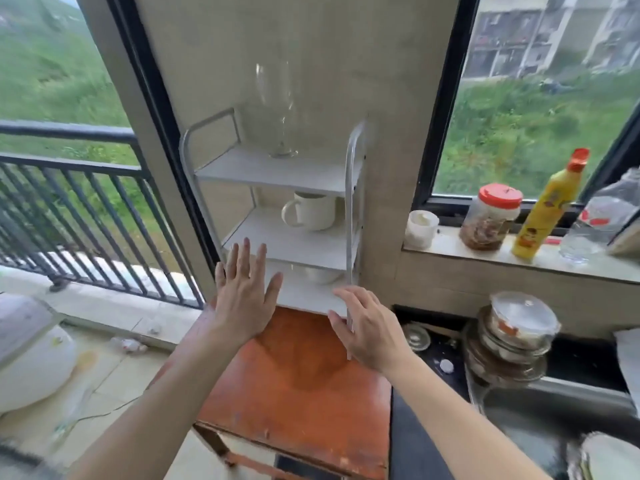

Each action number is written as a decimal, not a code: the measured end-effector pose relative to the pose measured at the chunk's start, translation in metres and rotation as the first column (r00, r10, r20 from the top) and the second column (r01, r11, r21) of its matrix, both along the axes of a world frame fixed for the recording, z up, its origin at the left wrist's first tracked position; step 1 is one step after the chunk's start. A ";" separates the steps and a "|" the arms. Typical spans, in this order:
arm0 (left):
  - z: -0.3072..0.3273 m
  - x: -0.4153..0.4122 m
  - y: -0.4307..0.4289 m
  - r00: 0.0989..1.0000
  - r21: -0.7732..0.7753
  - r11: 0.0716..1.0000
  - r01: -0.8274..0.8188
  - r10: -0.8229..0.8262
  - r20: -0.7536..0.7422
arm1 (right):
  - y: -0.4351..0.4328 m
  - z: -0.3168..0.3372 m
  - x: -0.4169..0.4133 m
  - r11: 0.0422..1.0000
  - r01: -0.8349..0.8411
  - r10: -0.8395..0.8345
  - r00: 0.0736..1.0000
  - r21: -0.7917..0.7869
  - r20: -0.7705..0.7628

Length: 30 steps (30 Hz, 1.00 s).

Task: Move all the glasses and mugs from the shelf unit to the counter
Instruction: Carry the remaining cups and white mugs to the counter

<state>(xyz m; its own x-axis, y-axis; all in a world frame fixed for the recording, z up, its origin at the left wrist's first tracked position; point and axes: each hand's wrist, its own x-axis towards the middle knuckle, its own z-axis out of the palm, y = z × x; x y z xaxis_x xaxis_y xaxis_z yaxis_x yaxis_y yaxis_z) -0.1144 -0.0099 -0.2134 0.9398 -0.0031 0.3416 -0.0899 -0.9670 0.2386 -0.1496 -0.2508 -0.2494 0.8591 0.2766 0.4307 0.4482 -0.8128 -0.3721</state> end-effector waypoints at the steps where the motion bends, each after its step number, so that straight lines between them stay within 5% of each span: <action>1: -0.005 0.015 0.011 1.000 0.019 1.000 0.023 -0.023 -0.022 | 0.011 -0.005 0.005 1.000 0.014 -0.014 0.999 -0.007 -0.029; 12: -0.039 0.070 0.074 0.971 0.097 0.966 0.239 -0.235 -0.050 | 0.099 -0.057 0.093 0.962 0.229 -0.118 0.837 0.146 -0.534; 30: -0.042 0.071 0.071 0.969 0.035 0.969 0.243 -0.244 0.032 | 0.141 -0.086 0.143 0.801 0.448 -0.205 0.829 0.398 -0.520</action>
<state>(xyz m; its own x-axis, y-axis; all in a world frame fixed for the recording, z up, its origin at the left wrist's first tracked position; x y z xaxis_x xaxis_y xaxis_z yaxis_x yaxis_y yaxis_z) -0.0433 0.0608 -0.2549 0.8966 -0.2414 0.3712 -0.3316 -0.9215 0.2019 -0.0062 -0.1099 -0.3357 0.9803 -0.1971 -0.0113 -0.1168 -0.5331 -0.8379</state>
